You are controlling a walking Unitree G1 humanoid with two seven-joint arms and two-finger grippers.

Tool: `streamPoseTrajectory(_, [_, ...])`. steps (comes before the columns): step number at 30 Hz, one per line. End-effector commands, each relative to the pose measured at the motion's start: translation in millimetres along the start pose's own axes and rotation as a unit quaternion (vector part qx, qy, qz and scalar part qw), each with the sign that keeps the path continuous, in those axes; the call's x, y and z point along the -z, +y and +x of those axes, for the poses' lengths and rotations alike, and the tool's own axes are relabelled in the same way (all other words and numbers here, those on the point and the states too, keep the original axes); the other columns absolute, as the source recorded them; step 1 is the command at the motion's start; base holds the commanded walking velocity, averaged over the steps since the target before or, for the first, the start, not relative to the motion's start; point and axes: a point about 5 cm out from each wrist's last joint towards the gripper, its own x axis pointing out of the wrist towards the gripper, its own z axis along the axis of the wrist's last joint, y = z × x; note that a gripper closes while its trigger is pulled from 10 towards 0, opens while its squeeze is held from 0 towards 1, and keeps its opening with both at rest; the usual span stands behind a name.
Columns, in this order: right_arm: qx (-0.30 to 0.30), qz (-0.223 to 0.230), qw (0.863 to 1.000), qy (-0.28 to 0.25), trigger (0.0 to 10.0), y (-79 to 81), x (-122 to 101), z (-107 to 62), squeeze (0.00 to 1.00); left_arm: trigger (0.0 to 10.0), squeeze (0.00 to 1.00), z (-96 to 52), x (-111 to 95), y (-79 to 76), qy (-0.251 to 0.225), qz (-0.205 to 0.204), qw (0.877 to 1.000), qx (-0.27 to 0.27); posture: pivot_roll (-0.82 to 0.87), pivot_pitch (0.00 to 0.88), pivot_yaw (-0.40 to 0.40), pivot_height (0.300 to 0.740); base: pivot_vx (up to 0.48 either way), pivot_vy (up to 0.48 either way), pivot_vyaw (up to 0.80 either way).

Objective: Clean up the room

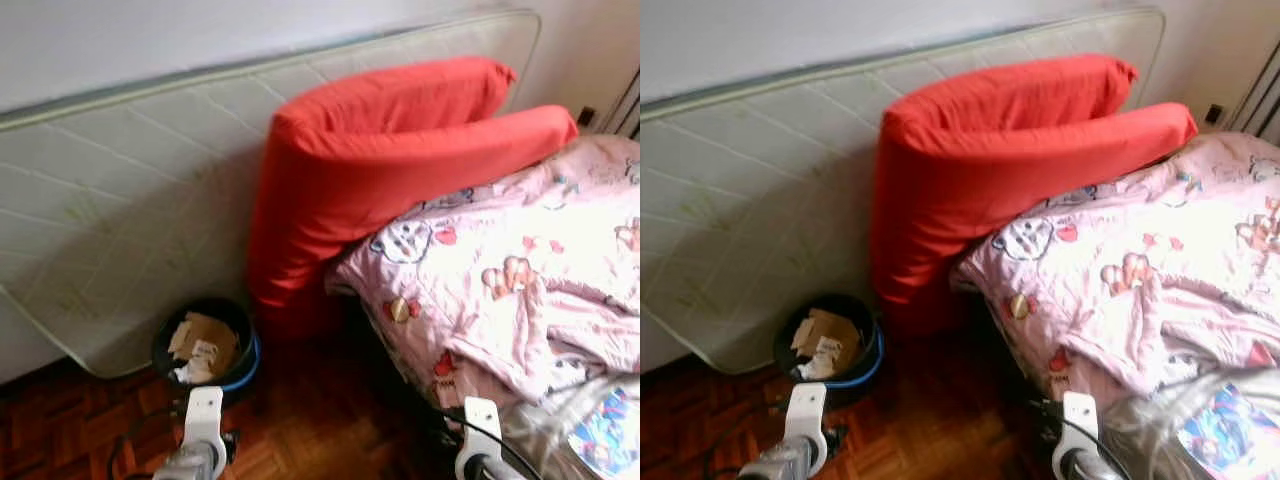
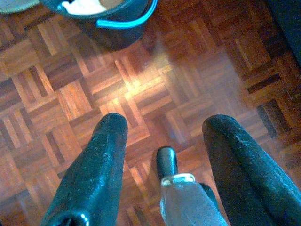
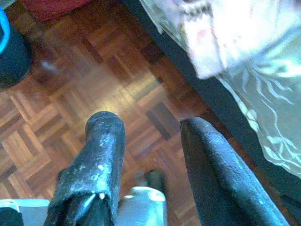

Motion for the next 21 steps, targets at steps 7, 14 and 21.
streamPoseTrajectory(7, [0.013, 0.011, 1.000, 0.001, 10.0, -5.4, 2.2, -1.1, 0.00, 10.0, 0.00, -0.3, 4.9, -4.3, 0.008, -0.012, 1.000, 0.008, -0.06, 0.000, 0.017, 0.740, 0.000, 0.000, 0.00])
streamPoseTrajectory(14, [0.016, 0.002, 1.000, 0.003, 10.0, -6.2, 2.6, -1.3, 0.00, 10.0, 0.00, -0.4, 5.6, -4.6, 0.009, -0.010, 1.000, 0.010, -0.06, 0.000, 0.016, 0.740, 0.000, 0.000, -0.42])
streamPoseTrajectory(21, [0.020, -0.001, 1.000, 0.005, 10.0, -7.3, 4.4, -1.7, 0.00, 10.0, 0.00, -0.7, 8.4, -5.5, 0.011, -0.019, 1.000, 0.009, -0.07, 0.000, 0.012, 0.740, 0.000, 0.000, -0.79])
